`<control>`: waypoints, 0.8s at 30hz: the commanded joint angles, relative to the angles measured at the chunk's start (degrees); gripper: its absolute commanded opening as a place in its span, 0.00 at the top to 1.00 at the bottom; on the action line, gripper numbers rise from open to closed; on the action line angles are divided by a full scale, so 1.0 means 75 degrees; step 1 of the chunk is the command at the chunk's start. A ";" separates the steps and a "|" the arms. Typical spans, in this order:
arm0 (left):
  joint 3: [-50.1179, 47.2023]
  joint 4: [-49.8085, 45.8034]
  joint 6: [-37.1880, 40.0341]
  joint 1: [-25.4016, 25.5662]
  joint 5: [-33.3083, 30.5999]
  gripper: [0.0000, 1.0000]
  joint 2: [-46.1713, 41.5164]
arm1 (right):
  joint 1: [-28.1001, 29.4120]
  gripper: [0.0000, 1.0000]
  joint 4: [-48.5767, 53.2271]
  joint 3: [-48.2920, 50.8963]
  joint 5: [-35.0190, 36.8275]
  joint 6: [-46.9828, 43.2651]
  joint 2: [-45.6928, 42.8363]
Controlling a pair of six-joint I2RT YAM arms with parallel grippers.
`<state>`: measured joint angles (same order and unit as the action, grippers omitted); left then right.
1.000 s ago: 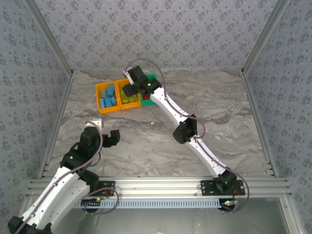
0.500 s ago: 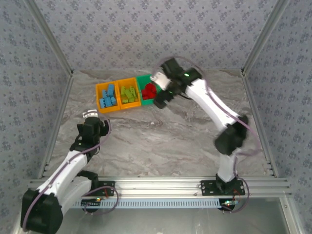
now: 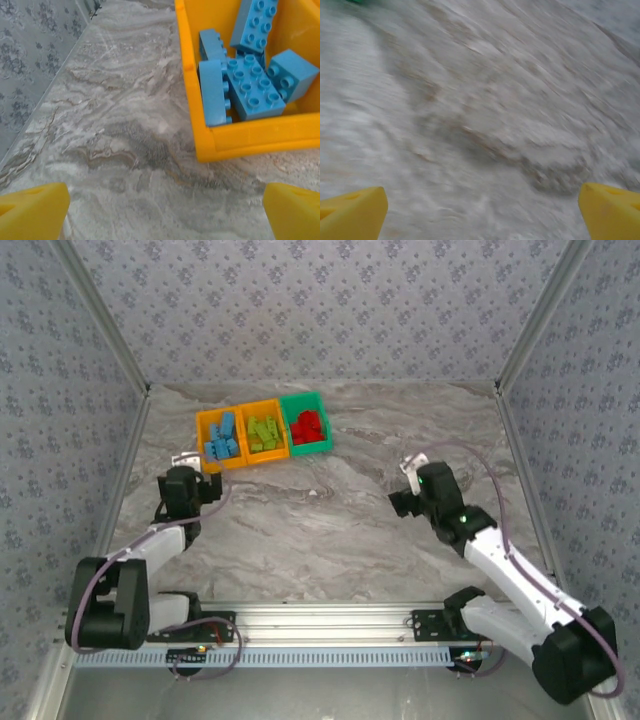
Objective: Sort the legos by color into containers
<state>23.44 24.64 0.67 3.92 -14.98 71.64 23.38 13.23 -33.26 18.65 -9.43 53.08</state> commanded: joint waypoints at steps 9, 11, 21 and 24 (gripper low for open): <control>-0.0410 0.3629 -0.0092 -0.0517 0.1743 0.01 0.2098 | -0.2143 0.00 -0.6811 0.1170 -0.0573 0.0191 0.3753; -0.0286 0.3703 0.0025 -0.0593 0.2245 0.01 0.2254 | -0.2839 0.00 -0.7298 0.1210 -0.0967 0.1077 0.4303; 0.0008 0.2971 -0.0226 -0.0650 0.1788 0.01 0.2175 | -0.3254 0.00 -0.8199 0.1584 -0.1680 0.1209 0.4554; 0.0020 0.2921 -0.0237 -0.0648 0.1796 0.01 0.2167 | -0.3292 0.00 -0.8204 0.1575 -0.1848 0.1168 0.4557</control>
<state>22.02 45.21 -0.25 -0.64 -1.10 88.07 -0.91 -46.26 -20.62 6.37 -1.26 87.22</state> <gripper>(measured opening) 0.993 0.999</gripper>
